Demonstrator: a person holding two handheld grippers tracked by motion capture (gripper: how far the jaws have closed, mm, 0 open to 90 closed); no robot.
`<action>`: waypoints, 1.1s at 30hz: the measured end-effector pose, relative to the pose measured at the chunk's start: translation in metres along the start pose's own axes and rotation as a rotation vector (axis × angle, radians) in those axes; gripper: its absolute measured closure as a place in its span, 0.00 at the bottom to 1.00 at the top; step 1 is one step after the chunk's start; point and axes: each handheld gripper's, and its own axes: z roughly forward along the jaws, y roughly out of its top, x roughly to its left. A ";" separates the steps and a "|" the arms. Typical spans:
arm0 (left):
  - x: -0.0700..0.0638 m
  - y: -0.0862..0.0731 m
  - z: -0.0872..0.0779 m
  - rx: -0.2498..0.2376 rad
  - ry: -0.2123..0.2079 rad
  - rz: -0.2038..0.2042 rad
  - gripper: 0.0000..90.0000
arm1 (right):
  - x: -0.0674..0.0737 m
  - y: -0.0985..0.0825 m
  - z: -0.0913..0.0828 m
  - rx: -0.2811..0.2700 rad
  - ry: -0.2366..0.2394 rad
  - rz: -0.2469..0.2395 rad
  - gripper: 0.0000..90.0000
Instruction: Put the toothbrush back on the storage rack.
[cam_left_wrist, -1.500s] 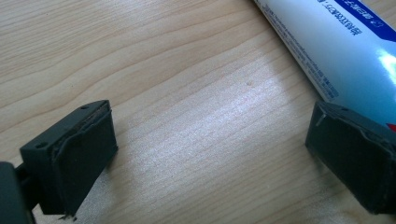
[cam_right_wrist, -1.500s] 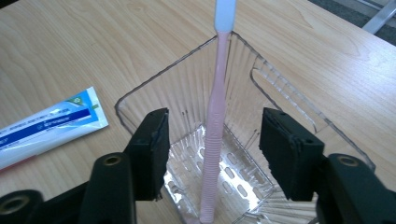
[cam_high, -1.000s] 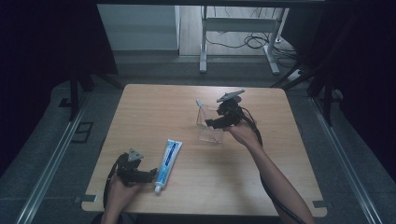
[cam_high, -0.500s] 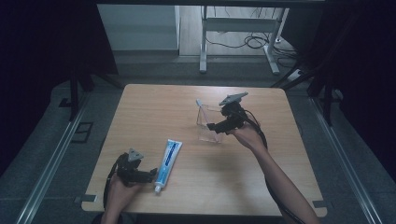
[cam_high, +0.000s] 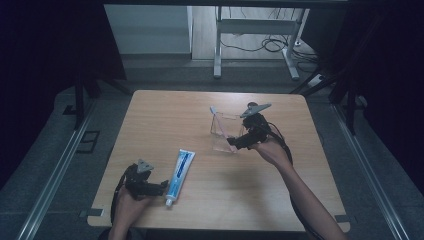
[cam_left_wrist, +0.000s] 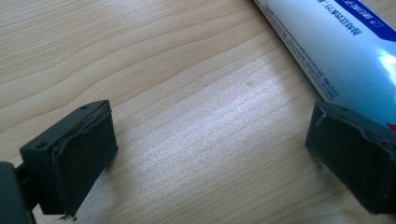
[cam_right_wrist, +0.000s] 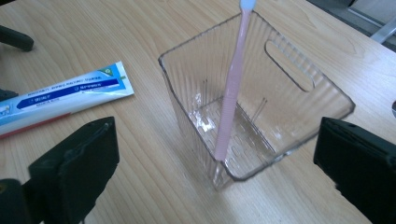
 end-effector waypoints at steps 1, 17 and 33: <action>0.000 0.000 0.000 0.000 0.000 0.000 0.02 | 0.000 -0.002 -0.001 0.000 -0.005 0.002 0.00; 0.000 0.000 0.000 0.000 0.000 -0.002 0.02 | -0.001 -0.026 -0.018 -0.017 -0.032 -0.005 0.00; 0.000 0.000 0.000 0.000 0.000 -0.004 0.02 | 0.001 -0.058 -0.032 -0.025 -0.040 0.011 0.00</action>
